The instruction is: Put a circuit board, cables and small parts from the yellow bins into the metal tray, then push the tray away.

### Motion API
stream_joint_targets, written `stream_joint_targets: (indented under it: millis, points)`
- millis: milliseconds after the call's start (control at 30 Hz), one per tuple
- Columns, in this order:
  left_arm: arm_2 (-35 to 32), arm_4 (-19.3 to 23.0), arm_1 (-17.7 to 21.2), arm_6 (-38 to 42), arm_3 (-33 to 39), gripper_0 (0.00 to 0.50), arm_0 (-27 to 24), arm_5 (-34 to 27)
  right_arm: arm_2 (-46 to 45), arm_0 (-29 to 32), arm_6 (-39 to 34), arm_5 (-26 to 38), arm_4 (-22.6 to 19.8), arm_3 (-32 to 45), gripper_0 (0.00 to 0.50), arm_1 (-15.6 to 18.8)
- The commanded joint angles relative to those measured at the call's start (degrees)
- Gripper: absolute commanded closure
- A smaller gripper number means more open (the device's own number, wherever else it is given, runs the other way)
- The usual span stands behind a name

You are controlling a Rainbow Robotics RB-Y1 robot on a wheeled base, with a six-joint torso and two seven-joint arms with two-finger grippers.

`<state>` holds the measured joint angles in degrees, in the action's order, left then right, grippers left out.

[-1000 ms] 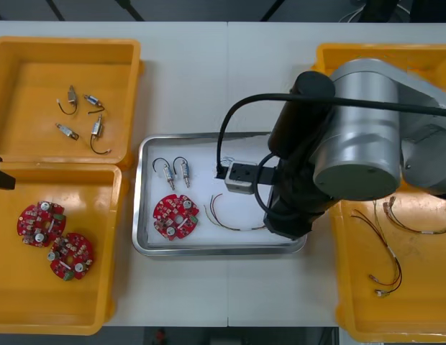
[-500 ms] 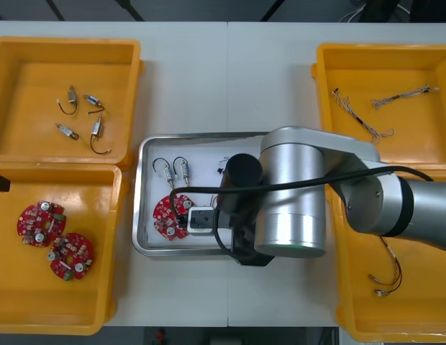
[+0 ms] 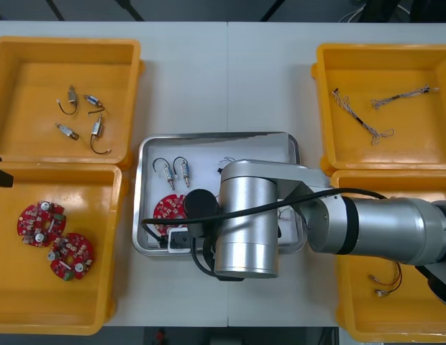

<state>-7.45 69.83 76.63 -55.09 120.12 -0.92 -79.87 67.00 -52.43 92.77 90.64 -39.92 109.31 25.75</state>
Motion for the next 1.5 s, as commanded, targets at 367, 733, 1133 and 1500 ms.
stream_joint_targets:
  millis: [367, 733, 1133, 1500]
  points:
    - [-1.34, -0.66, 2.56, -2.22, 1.17, 0.0, 0.83, -0.02, 0.77, 1.9, -2.24, -1.44, 4.06, -0.06, 0.0, -2.63]
    - [-1.34, -0.66, 2.56, -2.22, 1.17, 0.0, 0.83, -0.02, 0.77, 4.01, -2.33, -1.44, 5.29, -0.06, 0.0, -2.46]
    - [-1.34, -0.66, 2.56, -2.22, 1.17, 0.0, 0.83, -0.02, 0.77, 4.18, -1.98, -1.7, 5.02, -1.38, 0.211, -2.46]
    - [-1.34, -0.66, 2.56, -2.22, 1.17, 0.0, 0.83, -0.02, 0.68, 4.18, -2.07, -1.7, 7.57, -1.11, 0.5, -1.14]
